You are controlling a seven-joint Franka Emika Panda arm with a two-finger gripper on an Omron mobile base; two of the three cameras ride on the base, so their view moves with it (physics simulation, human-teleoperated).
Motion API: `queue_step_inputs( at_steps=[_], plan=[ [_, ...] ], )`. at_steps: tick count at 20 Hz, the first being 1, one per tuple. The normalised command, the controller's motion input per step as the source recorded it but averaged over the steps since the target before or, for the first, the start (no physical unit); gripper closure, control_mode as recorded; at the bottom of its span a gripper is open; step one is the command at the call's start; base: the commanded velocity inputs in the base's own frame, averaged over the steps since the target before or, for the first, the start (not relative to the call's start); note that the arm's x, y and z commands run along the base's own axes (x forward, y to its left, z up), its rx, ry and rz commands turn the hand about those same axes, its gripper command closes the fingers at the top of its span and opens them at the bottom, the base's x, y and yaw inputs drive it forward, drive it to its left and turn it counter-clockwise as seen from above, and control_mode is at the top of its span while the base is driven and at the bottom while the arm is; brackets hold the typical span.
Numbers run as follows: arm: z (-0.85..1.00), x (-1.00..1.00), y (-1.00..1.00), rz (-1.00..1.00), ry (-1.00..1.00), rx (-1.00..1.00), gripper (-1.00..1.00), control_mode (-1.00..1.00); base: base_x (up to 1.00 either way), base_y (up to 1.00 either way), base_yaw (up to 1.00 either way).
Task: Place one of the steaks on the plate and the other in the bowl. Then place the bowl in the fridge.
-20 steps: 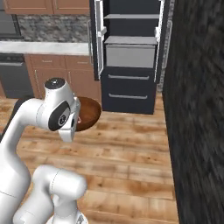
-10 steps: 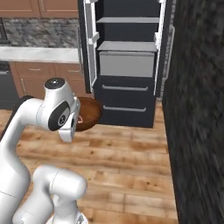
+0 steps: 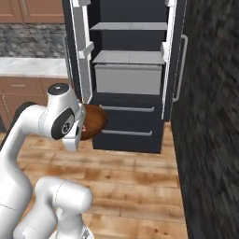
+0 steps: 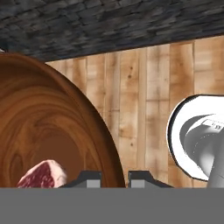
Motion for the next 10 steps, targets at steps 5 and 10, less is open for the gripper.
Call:
queue_step_inputs(
  at_steps=[5, 10],
  plan=[
    [0.00, 0.00, 0.00, 0.00, 0.00, 0.00, 1.00, 1.00, 1.00, -0.43, -0.01],
    [0.00, 0.00, 0.00, 0.00, 0.00, 0.00, 1.00, 1.00, 1.00, -0.28, 0.00]
  ],
)
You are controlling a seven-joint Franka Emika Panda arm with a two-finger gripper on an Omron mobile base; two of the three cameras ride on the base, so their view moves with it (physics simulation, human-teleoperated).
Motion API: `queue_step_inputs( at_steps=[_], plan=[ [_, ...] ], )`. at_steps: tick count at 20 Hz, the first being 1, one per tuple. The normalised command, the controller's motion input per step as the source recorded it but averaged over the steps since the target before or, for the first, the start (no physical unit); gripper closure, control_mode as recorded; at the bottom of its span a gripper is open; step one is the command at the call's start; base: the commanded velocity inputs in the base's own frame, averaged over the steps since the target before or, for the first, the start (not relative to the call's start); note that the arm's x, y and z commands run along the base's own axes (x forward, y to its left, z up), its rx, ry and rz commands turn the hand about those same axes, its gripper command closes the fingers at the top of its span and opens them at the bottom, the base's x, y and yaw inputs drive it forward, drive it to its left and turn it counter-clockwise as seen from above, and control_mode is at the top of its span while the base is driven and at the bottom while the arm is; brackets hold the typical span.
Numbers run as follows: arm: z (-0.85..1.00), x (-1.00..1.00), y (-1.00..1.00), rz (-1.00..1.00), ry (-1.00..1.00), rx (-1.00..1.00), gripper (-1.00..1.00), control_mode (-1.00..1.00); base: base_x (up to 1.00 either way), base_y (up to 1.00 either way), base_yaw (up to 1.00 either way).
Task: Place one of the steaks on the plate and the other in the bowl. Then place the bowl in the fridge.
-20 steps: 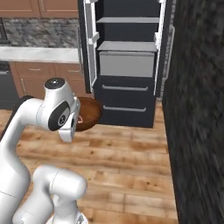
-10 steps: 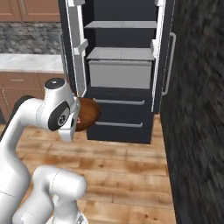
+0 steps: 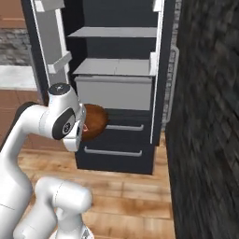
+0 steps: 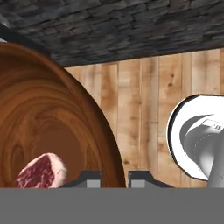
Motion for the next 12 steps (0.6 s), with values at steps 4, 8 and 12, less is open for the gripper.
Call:
queue_step_inputs(
  at_steps=[4, 8, 12],
  plan=[
    [0.00, 0.00, 0.00, 0.00, 0.00, 0.00, 1.00, 1.00, 1.00, 0.03, 0.00],
    [0.00, 0.00, 0.00, 0.00, 0.00, 0.00, 1.00, 1.00, 1.00, 0.01, 0.02],
    [0.00, 0.00, 0.00, 0.00, 0.00, 0.00, 1.00, 1.00, 1.00, 0.00, 0.01]
  ],
)
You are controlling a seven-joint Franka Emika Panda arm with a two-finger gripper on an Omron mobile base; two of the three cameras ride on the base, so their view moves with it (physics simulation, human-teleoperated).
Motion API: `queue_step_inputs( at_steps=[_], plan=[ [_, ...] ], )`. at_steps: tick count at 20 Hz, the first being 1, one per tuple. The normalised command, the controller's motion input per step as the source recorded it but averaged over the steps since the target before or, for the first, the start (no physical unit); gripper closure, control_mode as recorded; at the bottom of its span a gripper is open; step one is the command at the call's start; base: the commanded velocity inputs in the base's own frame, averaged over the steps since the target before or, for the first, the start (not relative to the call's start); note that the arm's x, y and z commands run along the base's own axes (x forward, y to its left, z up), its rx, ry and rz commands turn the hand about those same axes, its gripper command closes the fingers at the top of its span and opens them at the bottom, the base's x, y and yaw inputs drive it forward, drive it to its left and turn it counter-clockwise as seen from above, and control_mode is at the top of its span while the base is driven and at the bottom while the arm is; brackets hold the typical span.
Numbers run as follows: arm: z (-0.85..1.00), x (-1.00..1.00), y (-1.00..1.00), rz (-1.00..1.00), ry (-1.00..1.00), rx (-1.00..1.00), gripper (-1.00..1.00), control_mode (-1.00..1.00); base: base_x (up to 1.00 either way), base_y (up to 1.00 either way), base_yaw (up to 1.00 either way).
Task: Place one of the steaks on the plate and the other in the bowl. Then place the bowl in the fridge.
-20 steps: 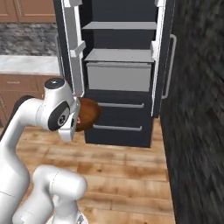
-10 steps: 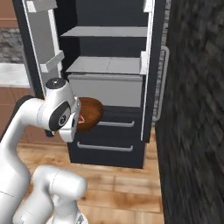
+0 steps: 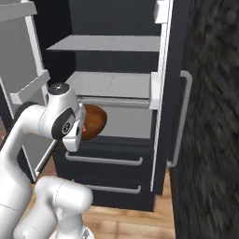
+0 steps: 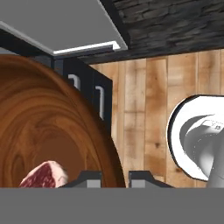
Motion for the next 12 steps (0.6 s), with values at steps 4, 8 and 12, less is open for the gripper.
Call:
queue_step_inputs(
  at_steps=[4, 8, 12],
  plan=[
    [0.00, 0.00, 0.00, 0.00, 0.00, 0.00, 1.00, 1.00, 0.97, 0.00, 0.02],
    [0.00, 0.00, 0.00, 0.00, 0.00, 0.00, 1.00, 1.00, 0.67, -0.10, 0.08],
    [0.00, 0.00, 0.00, 0.00, 0.00, 0.00, 1.00, 1.00, 0.52, -0.09, 0.07]
  ],
)
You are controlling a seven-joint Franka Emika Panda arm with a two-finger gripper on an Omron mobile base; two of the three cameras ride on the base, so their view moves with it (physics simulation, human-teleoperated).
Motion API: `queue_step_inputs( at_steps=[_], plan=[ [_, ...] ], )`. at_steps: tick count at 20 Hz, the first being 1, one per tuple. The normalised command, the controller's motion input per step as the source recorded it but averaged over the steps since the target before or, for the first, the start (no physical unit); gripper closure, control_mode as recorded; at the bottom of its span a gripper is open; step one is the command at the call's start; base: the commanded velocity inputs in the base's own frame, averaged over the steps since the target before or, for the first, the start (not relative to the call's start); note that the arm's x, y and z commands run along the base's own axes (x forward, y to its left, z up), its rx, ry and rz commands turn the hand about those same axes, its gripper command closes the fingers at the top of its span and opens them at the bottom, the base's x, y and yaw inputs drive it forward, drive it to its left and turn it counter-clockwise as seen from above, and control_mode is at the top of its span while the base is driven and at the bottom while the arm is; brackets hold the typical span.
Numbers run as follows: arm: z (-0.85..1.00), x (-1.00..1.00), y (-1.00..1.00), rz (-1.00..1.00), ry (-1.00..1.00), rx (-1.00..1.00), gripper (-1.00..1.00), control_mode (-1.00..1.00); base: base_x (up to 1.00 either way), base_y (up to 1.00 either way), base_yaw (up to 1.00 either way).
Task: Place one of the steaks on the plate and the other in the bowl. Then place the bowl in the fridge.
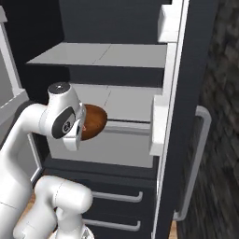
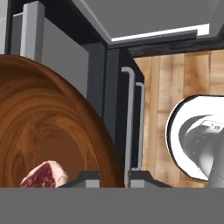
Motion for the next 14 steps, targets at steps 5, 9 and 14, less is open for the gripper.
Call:
queue_step_inputs(
  at_steps=[5, 9, 14],
  plan=[
    [0.00, 0.00, 0.00, 0.00, 0.00, 0.00, 1.00, 1.00, 0.57, -0.10, 0.07],
    [0.00, 0.00, 0.00, 0.00, 0.00, 0.00, 1.00, 1.00, 0.56, -0.10, 0.07],
    [0.00, 0.00, 0.00, 0.00, 0.00, 0.00, 1.00, 1.00, 0.30, 0.00, 0.03]
  ],
)
